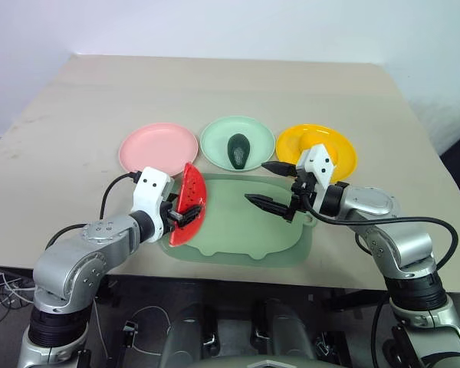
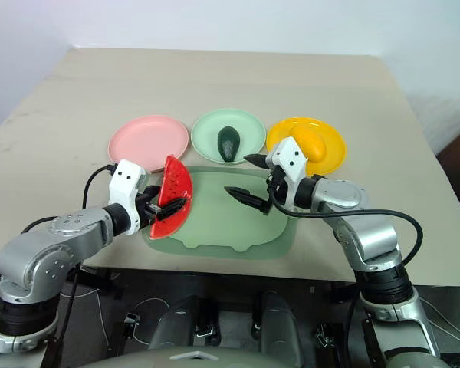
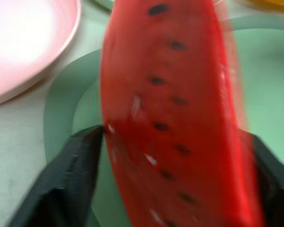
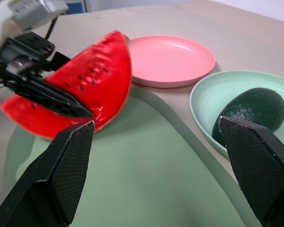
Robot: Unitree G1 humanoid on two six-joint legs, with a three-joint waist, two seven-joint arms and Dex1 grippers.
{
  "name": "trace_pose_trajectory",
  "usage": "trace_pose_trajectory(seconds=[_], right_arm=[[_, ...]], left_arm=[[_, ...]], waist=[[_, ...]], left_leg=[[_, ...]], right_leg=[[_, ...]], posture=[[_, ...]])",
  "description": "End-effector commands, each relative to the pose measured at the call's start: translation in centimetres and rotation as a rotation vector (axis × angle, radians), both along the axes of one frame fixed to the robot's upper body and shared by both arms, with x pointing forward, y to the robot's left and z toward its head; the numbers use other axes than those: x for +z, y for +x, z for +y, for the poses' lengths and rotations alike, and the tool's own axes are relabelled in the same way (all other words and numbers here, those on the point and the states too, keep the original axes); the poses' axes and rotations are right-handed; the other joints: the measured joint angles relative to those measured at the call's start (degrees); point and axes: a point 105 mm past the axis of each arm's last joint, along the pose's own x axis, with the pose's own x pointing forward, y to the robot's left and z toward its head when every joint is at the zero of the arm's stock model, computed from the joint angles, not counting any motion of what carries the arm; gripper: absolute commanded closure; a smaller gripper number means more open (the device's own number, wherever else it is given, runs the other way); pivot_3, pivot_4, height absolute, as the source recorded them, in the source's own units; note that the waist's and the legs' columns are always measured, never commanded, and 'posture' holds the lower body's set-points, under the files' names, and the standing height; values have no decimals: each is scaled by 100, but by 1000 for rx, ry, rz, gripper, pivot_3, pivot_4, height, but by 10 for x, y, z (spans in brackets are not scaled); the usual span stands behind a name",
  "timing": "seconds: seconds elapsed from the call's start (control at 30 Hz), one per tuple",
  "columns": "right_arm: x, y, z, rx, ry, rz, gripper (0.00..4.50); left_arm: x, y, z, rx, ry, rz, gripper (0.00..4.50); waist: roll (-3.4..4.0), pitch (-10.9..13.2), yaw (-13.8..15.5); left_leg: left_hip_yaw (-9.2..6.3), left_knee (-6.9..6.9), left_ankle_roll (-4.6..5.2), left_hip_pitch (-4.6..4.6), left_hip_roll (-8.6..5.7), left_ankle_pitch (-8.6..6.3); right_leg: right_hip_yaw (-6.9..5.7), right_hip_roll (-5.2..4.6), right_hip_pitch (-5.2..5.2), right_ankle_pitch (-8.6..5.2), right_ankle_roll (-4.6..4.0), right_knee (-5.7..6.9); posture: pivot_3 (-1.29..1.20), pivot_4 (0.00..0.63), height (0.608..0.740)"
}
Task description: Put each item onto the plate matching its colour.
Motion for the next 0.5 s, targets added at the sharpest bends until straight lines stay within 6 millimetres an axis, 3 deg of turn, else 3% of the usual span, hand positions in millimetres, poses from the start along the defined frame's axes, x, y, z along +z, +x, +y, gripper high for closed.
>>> trace_pose_trajectory(seconds=[0.03,0.23,0.37,0.5], right_arm=[[7,-1,0,1,-5,-42,0],[6,0,-2,-9,-8,-41,0],[7,-1,-2,-5,3,-43,0],[9,-2,1,0,15,-45,0]], left_arm=[[5,2,6,23,-1,-11,1780],[19,8,12,51,1,-74,1802],[60,32,35,169,-41,-205,1802],[88,57,60,291,-56,-272,1802]], waist=[[0,0,0],[0,0,-4],[-3,2,21],[-2,1,2]], left_leg=[[0,0,0,0,0,0],[-1,0,0,0,0,0],[-3,2,0,-2,0,0],[-3,4,1,-4,-2,0]], right_leg=[[0,0,0,0,0,0],[0,1,0,0,0,1],[-2,1,-1,0,0,1],[-4,0,3,1,1,-3]], posture=[[0,150,696],[0,150,696],[0,150,696],[0,150,696]])
